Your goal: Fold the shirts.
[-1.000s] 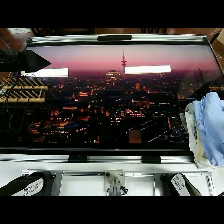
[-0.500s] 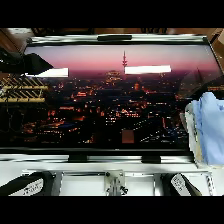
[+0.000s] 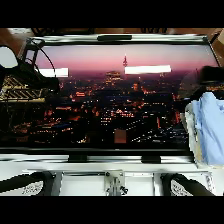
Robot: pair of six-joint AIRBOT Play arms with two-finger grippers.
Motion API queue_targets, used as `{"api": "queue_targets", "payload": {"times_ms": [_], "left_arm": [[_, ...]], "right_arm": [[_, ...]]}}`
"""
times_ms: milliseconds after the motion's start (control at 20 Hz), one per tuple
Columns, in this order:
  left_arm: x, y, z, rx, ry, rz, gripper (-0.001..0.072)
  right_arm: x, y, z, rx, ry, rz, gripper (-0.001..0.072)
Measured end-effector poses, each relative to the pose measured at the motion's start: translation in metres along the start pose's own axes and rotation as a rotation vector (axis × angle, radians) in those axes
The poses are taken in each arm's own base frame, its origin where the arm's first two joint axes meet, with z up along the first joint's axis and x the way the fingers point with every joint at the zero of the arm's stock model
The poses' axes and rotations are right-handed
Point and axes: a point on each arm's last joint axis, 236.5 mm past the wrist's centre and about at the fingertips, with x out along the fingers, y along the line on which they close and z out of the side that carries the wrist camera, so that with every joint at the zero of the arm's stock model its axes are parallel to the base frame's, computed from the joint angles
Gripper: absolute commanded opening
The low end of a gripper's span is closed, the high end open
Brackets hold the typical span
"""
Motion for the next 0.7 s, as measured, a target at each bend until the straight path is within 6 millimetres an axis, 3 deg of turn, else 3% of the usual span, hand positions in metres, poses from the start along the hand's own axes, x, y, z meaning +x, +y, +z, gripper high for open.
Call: {"api": "queue_targets", "payload": {"times_ms": [150, 250, 450, 700], "left_arm": [[0.019, -0.001, -0.027, -0.017, 0.104, 0.019, 0.0720], [0.030, -0.001, -0.050, -0.022, 0.153, 0.029, 0.0720], [0.043, -0.002, -0.073, -0.021, 0.150, 0.034, 0.0719], [0.048, -0.002, -0.078, -0.019, 0.136, 0.037, 0.0720]], "right_arm": [[0.038, 0.083, -0.023, -0.076, 0.179, 0.172, 0.0664], [0.050, 0.112, -0.033, -0.104, 0.239, 0.216, 0.0664], [0.059, 0.141, -0.039, -0.126, 0.270, 0.263, 0.0664], [0.062, 0.151, -0.041, -0.130, 0.278, 0.281, 0.0664]]}}
